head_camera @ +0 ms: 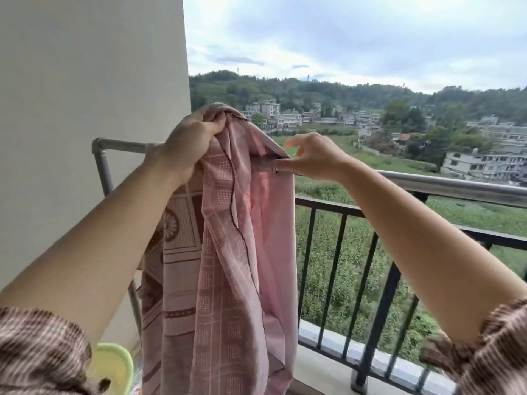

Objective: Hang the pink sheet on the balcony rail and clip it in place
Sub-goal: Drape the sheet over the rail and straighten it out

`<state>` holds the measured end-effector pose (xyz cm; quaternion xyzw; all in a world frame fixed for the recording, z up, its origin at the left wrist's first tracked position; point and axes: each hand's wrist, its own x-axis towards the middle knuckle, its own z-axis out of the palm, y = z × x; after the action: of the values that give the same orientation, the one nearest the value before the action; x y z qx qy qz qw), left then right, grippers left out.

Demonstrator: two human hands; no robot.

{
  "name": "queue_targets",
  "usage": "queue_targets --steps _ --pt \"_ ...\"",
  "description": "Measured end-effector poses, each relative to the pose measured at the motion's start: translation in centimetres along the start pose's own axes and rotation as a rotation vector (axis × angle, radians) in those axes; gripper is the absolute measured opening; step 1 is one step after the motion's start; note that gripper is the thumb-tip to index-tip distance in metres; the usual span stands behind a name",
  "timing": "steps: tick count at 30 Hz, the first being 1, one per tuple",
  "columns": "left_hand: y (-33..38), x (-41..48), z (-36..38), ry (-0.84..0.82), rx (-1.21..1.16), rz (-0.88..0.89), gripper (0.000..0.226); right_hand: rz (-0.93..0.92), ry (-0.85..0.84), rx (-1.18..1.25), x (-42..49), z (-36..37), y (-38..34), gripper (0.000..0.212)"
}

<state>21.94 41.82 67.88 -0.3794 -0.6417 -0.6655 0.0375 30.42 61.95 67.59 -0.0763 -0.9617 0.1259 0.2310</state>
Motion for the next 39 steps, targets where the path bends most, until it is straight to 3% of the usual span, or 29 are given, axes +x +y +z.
queue_targets --steps 2,4,9,14,15,18,20,23,25,26,28,31,34,37,38,39 --pt "1.4 0.5 -0.5 0.014 -0.076 0.023 0.024 0.057 -0.127 0.011 2.1 0.4 -0.6 0.061" --pt "3.1 0.5 -0.9 0.031 -0.168 0.054 0.02 0.131 -0.136 0.01 4.0 0.5 -1.0 0.063" --pt "5.4 -0.5 -3.5 0.062 -0.239 0.163 0.029 0.205 -0.322 -0.042 6.0 0.6 -1.8 0.049" --pt "3.9 -1.9 -6.2 0.088 -0.357 0.114 0.026 0.332 -0.183 -0.072 5.5 -0.1 -2.0 0.027" --pt "3.1 -2.1 -6.2 0.081 -0.357 0.082 0.027 0.369 -0.125 0.026 5.3 -0.6 -1.7 0.023" --pt "1.5 -3.4 -4.8 0.011 -0.343 -0.01 0.028 0.412 0.032 0.665 4.1 -2.4 -2.1 0.016" --pt "1.2 -4.3 -3.3 0.001 -0.311 -0.062 0.031 0.419 0.27 0.937 3.7 -4.2 -3.4 0.017" --pt "2.2 -6.8 0.0 -0.028 -0.244 -0.103 0.039 0.232 0.595 1.067 2.2 -6.8 -5.3 0.03" --pt "2.6 -8.7 2.1 -0.117 -0.19 -0.123 0.051 0.021 0.702 0.737 0.3 -7.1 -5.6 0.039" --pt "2.6 -9.7 3.1 -0.211 -0.137 -0.151 0.052 -0.096 0.747 0.542 -1.2 -6.7 -5.7 0.042" --pt "1.8 -11.6 4.9 -0.49 0.043 -0.276 0.041 -0.372 0.774 0.399 -4.3 -4.9 -5.9 0.045" --pt "-1.4 -14.9 6.8 -0.777 0.388 -0.576 0.04 -0.473 0.583 0.401 -9.4 -0.8 -5.4 0.033" --pt "-5.5 -16.6 5.9 -0.964 0.77 -0.692 0.01 -0.367 0.07 0.15 -13.1 1.8 -2.4 0.005" --pt "-7.9 -15.8 3.0 -0.977 0.979 -0.695 0.025 -0.11 -0.64 -0.063 -15.3 1.4 0.5 0.03" --pt "-8.2 -15.2 2.2 -0.926 0.993 -0.665 0.031 -0.01 -0.758 0.001 -15.7 1.0 1.3 0.037" --pt "-8.1 -14.6 1.9 -0.865 0.977 -0.617 0.031 0.067 -0.763 0.115 -15.7 0.6 2.0 0.036"
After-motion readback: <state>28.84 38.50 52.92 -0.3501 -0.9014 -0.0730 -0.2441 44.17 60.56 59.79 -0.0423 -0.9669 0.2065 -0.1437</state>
